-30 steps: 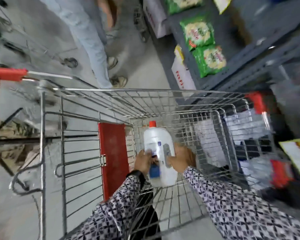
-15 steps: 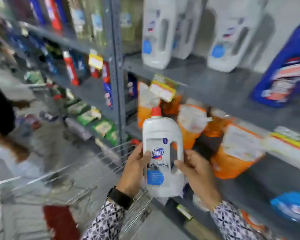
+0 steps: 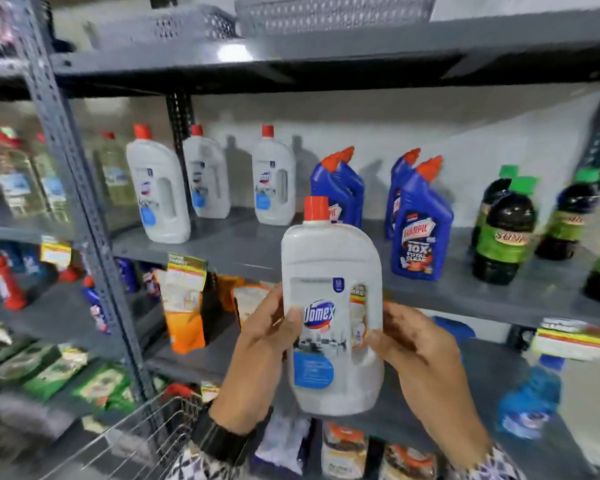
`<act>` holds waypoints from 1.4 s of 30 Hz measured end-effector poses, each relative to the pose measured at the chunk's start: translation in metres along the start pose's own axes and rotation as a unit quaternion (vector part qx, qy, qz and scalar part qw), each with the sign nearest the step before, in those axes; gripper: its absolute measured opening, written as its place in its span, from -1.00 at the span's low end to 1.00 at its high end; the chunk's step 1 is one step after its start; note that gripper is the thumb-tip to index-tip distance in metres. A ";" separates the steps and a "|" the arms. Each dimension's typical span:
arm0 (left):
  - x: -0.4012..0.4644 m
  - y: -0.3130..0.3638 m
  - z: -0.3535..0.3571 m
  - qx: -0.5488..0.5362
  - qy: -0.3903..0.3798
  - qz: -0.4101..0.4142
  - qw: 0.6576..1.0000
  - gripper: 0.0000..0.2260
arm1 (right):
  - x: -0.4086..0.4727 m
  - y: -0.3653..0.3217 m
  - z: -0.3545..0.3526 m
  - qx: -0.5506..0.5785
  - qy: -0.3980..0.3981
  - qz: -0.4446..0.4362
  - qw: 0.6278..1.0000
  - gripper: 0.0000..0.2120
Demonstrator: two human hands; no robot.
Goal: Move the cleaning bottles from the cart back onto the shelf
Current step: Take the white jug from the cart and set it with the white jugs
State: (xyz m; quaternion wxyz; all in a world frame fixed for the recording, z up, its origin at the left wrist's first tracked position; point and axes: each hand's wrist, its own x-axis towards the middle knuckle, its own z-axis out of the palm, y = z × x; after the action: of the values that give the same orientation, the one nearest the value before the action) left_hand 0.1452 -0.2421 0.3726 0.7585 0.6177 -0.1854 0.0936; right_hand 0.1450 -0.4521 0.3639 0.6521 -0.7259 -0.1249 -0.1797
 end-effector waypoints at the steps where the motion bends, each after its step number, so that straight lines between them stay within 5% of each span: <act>1: 0.005 0.000 -0.007 0.000 0.001 0.000 1.000 -0.66 | 0.004 0.001 0.006 -0.002 0.003 -0.002 1.000 -0.64; 17: 0.248 0.015 -0.169 -0.015 0.015 0.023 1.000 -0.65 | 0.213 -0.005 0.200 -0.110 0.120 -0.045 0.986 -0.66; 22: 0.262 -0.011 -0.192 -0.044 -0.032 0.019 0.998 -0.65 | 0.220 0.018 0.204 -0.128 0.115 -0.058 0.983 -0.58; 27: 0.256 -0.018 -0.228 0.122 -0.148 -0.006 0.981 -0.43 | 0.208 0.042 0.196 -0.147 0.026 -0.001 0.989 -0.31; 31: 0.264 -0.024 -0.239 0.183 -0.158 -0.051 0.969 -0.49 | 0.223 0.044 0.203 -0.186 0.022 0.034 0.982 -0.50; 42: 0.270 -0.029 -0.257 0.199 -0.164 -0.052 0.965 -0.47 | 0.234 0.058 0.218 -0.216 0.002 0.017 0.976 -0.48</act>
State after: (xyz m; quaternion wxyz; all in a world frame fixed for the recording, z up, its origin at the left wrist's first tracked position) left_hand 0.4449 -0.0219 0.4103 0.5834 0.7718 -0.2525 -0.0134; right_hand 0.4016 -0.2552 0.3925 0.4834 -0.8511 -0.0701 -0.1925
